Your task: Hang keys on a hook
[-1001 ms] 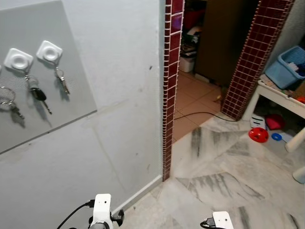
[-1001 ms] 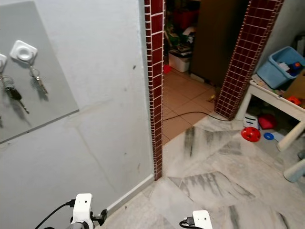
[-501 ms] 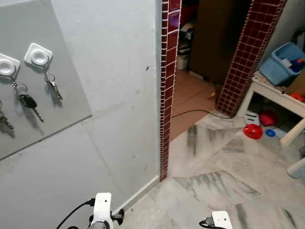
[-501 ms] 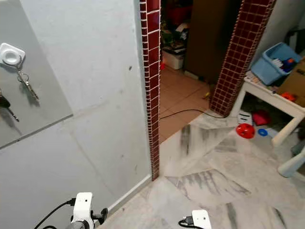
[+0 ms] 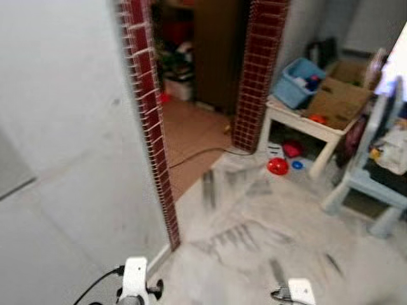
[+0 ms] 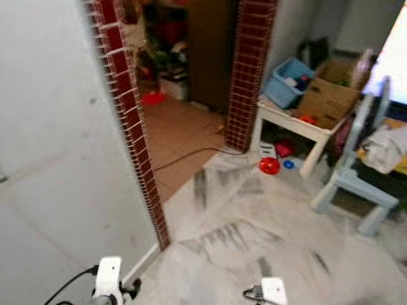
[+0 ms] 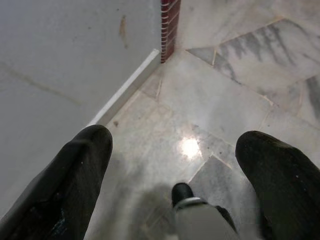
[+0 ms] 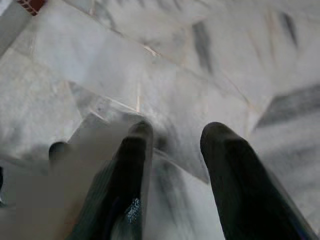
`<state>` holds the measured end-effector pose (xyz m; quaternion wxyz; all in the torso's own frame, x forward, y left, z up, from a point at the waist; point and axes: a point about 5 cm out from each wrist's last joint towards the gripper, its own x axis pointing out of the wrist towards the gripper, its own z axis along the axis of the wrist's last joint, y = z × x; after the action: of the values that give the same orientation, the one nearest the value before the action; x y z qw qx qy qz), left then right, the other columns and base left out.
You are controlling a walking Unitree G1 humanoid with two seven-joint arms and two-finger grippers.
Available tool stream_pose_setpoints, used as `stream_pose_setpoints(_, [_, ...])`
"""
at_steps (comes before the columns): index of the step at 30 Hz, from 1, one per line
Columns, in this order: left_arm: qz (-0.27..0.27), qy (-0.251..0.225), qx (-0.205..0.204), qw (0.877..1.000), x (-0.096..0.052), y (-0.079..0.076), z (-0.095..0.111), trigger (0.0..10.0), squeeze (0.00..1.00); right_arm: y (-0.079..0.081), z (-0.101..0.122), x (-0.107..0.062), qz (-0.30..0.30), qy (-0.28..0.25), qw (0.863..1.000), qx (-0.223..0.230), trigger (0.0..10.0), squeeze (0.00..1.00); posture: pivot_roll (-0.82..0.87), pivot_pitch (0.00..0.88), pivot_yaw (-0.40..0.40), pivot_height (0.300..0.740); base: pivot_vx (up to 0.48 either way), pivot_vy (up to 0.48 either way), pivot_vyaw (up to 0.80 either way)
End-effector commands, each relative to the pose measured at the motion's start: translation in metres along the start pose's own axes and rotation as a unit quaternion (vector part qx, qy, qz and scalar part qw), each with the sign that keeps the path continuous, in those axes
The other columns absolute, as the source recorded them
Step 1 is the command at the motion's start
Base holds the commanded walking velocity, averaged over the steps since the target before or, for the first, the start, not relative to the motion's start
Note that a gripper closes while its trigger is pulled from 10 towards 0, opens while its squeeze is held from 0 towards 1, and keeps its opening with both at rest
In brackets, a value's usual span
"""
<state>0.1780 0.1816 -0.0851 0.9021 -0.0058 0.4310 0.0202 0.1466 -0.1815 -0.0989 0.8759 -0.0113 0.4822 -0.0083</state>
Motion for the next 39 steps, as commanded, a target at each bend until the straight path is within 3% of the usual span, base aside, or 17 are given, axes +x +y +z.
stream_pose_setpoints(1, [-0.013,-0.002,0.006,1.0,0.0016,-0.0089,0.0035,10.0,0.0,0.0029,-0.0024,-0.0001,0.006,0.007,1.0,0.0,10.0,0.0,-0.05,0.004,0.065,0.74,0.0,-0.341,-0.61])
stream_pose_setpoints(18, [-0.006,0.014,0.001,1.0,0.0011,-0.0078,-0.0008,10.0,0.0,0.0023,-0.0011,0.0002,0.003,0.007,1.0,0.005,10.0,0.0,-0.05,0.0,0.063,0.74,0.0,-0.074,-0.56])
stream_pose_setpoints(31, [-0.017,0.018,0.019,1.0,0.0015,-0.0112,-0.0007,10.0,0.0,0.0021,-0.0028,-0.0002,0.003,0.009,1.0,0.004,10.0,0.0,-0.05,0.0,0.065,0.74,0.0,0.0,-0.56])
stream_pose_setpoints(39, [-0.017,0.02,0.029,0.999,0.0015,-0.0111,-0.0009,10.0,0.0,0.0024,-0.0036,-0.0003,0.003,0.009,1.0,0.005,10.0,0.0,-0.06,0.0,0.069,0.74,0.0,-0.382,-0.56])
